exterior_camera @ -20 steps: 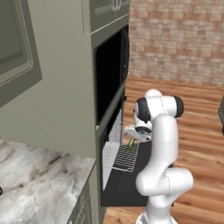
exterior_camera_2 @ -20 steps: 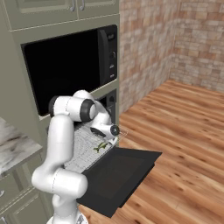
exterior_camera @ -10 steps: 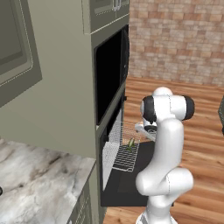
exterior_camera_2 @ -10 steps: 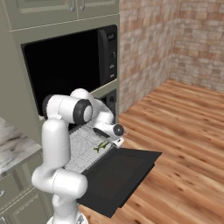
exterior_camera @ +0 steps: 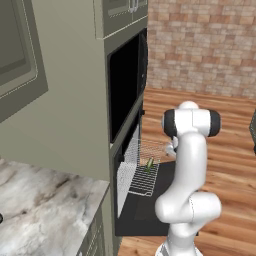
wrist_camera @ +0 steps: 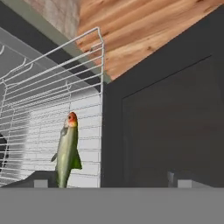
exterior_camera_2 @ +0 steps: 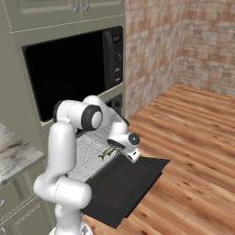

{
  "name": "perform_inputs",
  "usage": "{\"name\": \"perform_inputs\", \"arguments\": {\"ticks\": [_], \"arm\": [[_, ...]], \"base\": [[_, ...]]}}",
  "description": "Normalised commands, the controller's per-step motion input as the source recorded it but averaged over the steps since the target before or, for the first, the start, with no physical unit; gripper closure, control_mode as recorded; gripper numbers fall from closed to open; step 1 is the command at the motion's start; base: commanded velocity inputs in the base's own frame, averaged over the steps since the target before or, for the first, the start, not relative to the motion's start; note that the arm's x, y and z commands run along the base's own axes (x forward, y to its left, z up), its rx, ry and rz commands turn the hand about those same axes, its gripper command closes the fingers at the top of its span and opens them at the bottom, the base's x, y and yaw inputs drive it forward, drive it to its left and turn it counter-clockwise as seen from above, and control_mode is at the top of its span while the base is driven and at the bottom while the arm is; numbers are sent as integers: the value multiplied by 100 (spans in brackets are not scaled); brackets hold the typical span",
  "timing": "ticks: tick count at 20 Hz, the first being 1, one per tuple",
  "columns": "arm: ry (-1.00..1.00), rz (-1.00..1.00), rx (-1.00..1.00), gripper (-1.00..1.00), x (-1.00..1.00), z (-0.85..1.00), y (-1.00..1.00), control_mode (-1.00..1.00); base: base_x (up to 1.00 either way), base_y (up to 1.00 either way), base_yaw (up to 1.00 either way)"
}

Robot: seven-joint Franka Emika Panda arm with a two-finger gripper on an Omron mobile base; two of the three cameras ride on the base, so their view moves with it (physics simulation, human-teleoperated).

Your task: Place the fish on the top rack of the oven, and slide the tray back inside. Close the oven door.

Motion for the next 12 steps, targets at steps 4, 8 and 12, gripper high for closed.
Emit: {"name": "perform_inputs", "arguments": {"ticks": [4,8,12], "arm": [[16,0,-14,-100,-5,-4,-27,-100],[1,17,-6,-100,1,-6,-13,-100],[-19,46,0,-100,0,-4,-17,-100]], "base": [[0,0,0],[0,0,0],[0,0,0]]}}
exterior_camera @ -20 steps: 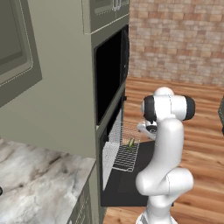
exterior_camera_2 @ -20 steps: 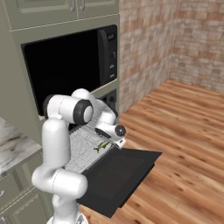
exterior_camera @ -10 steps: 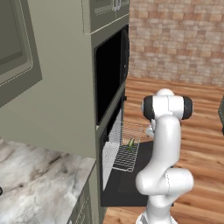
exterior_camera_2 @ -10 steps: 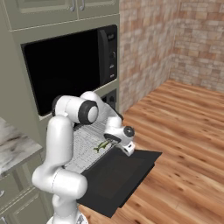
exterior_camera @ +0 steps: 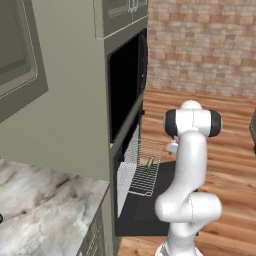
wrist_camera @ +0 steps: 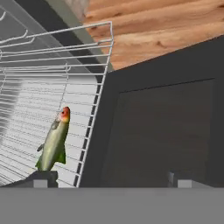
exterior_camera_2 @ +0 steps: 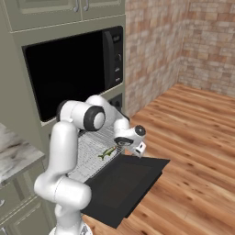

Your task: Place the fish on the top rack of the oven, and slide the tray back inside. Close the oven door.

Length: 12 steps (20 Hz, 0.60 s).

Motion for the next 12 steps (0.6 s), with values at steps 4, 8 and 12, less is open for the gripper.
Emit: {"name": "perform_inputs", "arguments": {"ticks": [4,8,12], "arm": [[-20,59,-1,-100,-12,-3,-30,-100],[-10,60,-10,-100,-44,-3,-40,-100],[-11,59,-15,-100,-49,-5,-19,-100]], "base": [[0,0,0],[0,0,0],[0,0,0]]}}
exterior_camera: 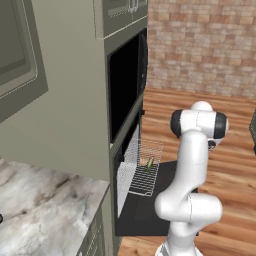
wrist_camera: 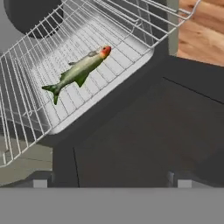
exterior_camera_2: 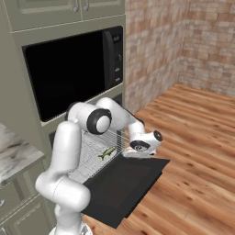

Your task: Place the fish on the top rack of the oven, and slide the tray back inside. Close the oven door.

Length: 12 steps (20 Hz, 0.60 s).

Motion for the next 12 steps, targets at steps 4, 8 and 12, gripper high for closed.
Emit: {"name": "perform_inputs", "arguments": {"ticks": [4,8,12], "arm": [[-24,55,-15,-100,-39,0,0,-100],[-36,52,-13,-100,-16,0,0,-100],[-45,40,-16,-100,0,-4,5,-100]], "base": [[0,0,0],[0,0,0],[0,0,0]]}}
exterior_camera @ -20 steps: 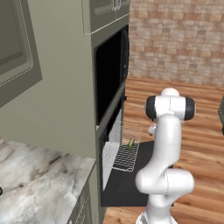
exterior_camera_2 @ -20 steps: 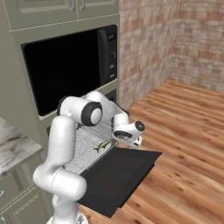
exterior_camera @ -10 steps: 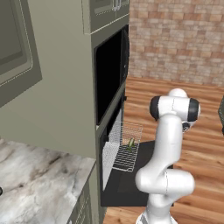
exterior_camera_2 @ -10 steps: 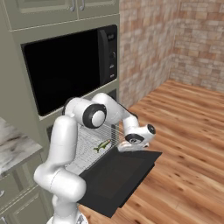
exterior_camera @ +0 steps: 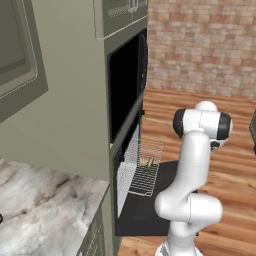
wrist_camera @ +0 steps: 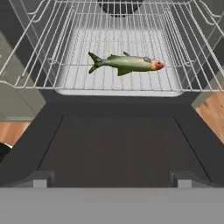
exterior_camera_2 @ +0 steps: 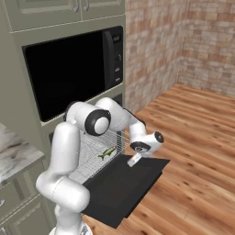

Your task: Place the fish on the top rack of the oven, and slide the tray back inside. Close the oven door.

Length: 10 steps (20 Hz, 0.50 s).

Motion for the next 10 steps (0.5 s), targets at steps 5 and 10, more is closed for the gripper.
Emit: {"name": "perform_inputs", "arguments": {"ticks": [5,10], "arm": [[-43,6,-13,-100,0,-32,42,-100],[-13,0,-2,-100,4,-38,18,-100]], "base": [[0,0,0],[0,0,0]]}}
